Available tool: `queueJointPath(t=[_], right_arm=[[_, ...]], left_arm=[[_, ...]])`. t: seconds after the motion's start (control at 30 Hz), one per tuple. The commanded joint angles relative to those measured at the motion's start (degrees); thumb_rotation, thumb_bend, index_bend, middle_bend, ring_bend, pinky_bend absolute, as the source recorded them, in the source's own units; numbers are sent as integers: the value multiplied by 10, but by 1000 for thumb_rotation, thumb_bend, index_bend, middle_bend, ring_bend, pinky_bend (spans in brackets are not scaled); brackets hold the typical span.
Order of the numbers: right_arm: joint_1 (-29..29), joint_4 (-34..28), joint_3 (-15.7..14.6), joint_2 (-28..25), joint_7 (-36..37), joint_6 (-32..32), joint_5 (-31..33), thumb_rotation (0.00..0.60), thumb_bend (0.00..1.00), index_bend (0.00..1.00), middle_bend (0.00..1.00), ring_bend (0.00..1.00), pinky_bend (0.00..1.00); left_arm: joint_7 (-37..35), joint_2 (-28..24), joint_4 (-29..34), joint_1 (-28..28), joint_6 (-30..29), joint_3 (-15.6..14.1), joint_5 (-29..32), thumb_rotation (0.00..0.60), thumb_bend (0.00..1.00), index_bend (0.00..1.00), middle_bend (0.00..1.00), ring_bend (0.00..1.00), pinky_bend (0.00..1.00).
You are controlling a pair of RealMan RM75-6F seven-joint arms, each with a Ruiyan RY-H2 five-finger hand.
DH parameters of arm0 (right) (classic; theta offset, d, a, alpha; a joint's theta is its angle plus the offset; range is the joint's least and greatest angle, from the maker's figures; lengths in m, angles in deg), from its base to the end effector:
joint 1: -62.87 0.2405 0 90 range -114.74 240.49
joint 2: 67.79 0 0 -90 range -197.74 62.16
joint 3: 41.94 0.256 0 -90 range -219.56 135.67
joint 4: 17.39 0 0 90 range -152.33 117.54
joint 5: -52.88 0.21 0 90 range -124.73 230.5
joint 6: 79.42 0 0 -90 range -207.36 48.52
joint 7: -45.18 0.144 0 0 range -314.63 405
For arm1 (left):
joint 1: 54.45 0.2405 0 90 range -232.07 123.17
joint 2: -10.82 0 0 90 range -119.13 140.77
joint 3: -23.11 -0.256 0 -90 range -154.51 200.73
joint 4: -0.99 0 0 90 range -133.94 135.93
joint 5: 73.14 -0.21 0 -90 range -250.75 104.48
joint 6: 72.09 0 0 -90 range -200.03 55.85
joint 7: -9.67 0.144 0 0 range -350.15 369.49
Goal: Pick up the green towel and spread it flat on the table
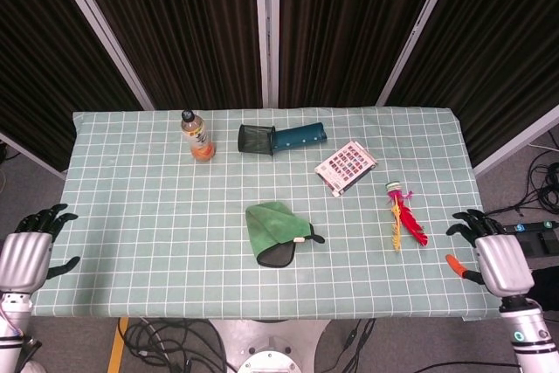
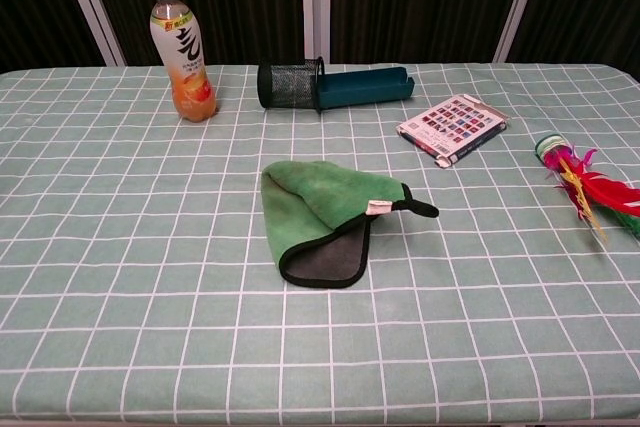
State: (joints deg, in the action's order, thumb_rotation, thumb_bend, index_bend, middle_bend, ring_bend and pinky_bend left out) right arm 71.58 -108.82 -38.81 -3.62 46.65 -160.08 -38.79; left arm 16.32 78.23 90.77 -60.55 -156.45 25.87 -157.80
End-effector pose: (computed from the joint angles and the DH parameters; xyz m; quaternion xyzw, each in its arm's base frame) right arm -0.2924 -0.2012 0.1451 0.6483 -0.3677 0.4037 0.5306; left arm -0.3146 0.1878 0.1440 -0.6130 -0.3599 -0.3568 0.6062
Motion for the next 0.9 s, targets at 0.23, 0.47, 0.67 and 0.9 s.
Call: queueJointPath(t=[0.23, 0.47, 0.67, 0.9], right_arm=[[121, 23, 12, 66, 4, 136, -35, 600, 4, 435, 215, 113, 219], [197, 64, 26, 155, -12, 211, -32, 599, 29, 420, 196, 79, 168], [249, 133, 37, 242, -24, 253, -16, 599, 82, 421, 196, 76, 164], [293, 217, 41, 322, -24, 284, -1, 600, 94, 420, 196, 73, 161]], left_arm=[[-1, 2, 1, 1, -6, -2, -7, 600, 99, 336, 285, 233, 270], [-2, -1, 3, 5, -11, -1, -5, 600, 98, 335, 285, 233, 270], [-6, 1, -1, 5, -10, -2, -5, 600, 98, 336, 285, 233, 270], [-18, 5, -14, 5, -5, -2, 0, 600, 98, 335, 285, 233, 270]])
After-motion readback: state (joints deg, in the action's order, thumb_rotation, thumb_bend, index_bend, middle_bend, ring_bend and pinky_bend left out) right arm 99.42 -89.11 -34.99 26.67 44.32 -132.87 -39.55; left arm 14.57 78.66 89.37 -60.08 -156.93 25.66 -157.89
